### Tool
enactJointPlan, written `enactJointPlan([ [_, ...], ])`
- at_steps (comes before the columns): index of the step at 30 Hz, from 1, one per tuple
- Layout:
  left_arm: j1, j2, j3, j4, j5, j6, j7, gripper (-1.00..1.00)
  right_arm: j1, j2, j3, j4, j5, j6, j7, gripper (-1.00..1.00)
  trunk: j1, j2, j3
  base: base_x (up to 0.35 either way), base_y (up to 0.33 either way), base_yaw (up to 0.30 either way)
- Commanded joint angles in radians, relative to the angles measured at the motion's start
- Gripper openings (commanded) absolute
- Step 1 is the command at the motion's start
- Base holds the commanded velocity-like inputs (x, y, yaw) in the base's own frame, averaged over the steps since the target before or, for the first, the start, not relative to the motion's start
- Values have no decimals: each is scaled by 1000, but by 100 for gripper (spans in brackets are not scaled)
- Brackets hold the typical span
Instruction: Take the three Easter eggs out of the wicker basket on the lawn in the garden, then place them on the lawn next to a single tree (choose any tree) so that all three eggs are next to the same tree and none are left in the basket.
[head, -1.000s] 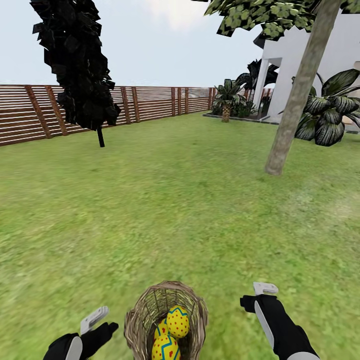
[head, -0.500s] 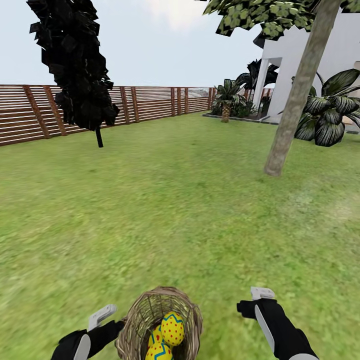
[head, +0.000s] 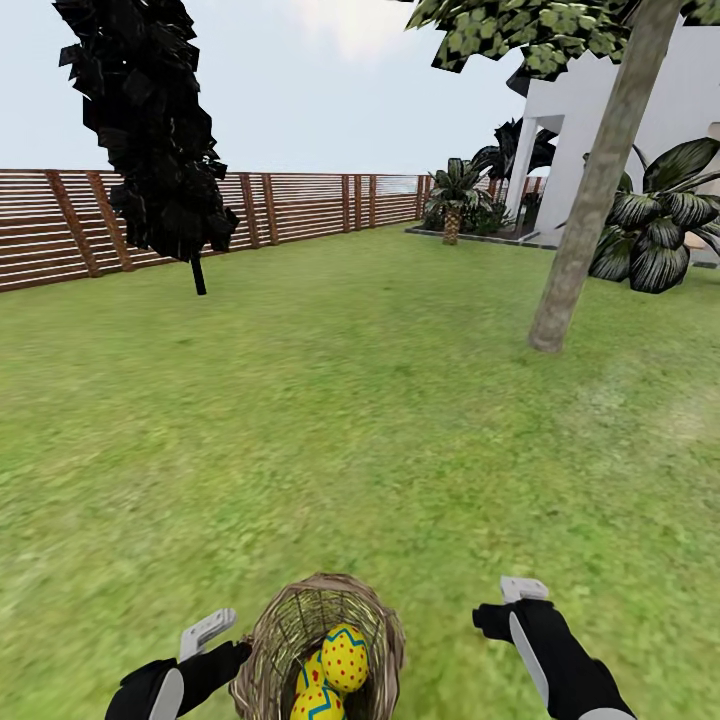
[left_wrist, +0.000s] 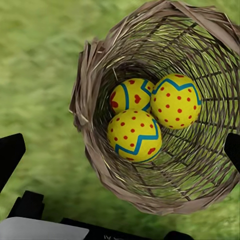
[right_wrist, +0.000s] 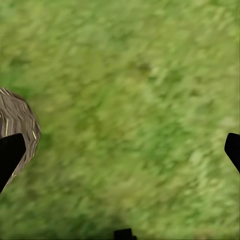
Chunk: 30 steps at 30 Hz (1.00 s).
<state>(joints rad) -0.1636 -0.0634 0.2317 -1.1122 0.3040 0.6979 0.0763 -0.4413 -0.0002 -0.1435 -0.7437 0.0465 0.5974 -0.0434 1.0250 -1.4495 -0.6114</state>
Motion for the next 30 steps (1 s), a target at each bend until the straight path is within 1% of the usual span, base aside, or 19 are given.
enactJointPlan([
  [1, -1, -1, 2, -1, 11, 5, 8, 100, 0, 0, -1, 0, 5, 5, 0, 100, 0, -1, -1, 0, 0, 0],
  [12, -1, 0, 3, -3, 10, 3, 7, 100, 0, 1, -1, 1, 4, 4, 0, 100, 0, -1, -1, 0, 0, 0],
  [14, -1, 0, 3, -3, 10, 0, 7, 100, 0, 1, -1, 1, 4, 4, 0, 100, 8, -15, -7, 0, 0, 0],
  [17, -1, 1, 7, -10, 12, -7, 5, 100, 0, 3, -1, 1, 5, -11, 0, 100, 8, -15, -7, 0, 0, 0],
  [18, -1, 2, 8, -14, 12, -7, 5, 100, 0, 3, -1, 0, 5, -13, 0, 100, 11, -22, -10, 0, 0, 0],
  [21, -4, 20, 8, -25, 12, -6, 6, 100, 0, 3, 0, 0, 6, -15, 0, 100, 23, -43, -20, 0, 0, 0],
  [23, -6, 26, 8, -29, 12, -6, 6, 100, 0, 3, -1, -1, 6, -16, 0, 100, 31, -57, -26, 0, 0, 0],
  [24, -7, 29, 8, -33, 12, -6, 6, 100, 0, 3, -1, -1, 7, -16, 0, 100, 31, -57, -26, 0, 0, 0],
  [28, -11, 34, 9, -62, 12, -7, 6, 100, 0, 4, 0, -2, 7, -16, 0, 100, 31, -57, -26, 0, 0, 0],
  [30, -19, 35, 8, -93, 12, -5, 6, 100, 0, 4, -1, -2, 7, -16, 0, 100, 38, -71, -32, 0, 0, 0],
])
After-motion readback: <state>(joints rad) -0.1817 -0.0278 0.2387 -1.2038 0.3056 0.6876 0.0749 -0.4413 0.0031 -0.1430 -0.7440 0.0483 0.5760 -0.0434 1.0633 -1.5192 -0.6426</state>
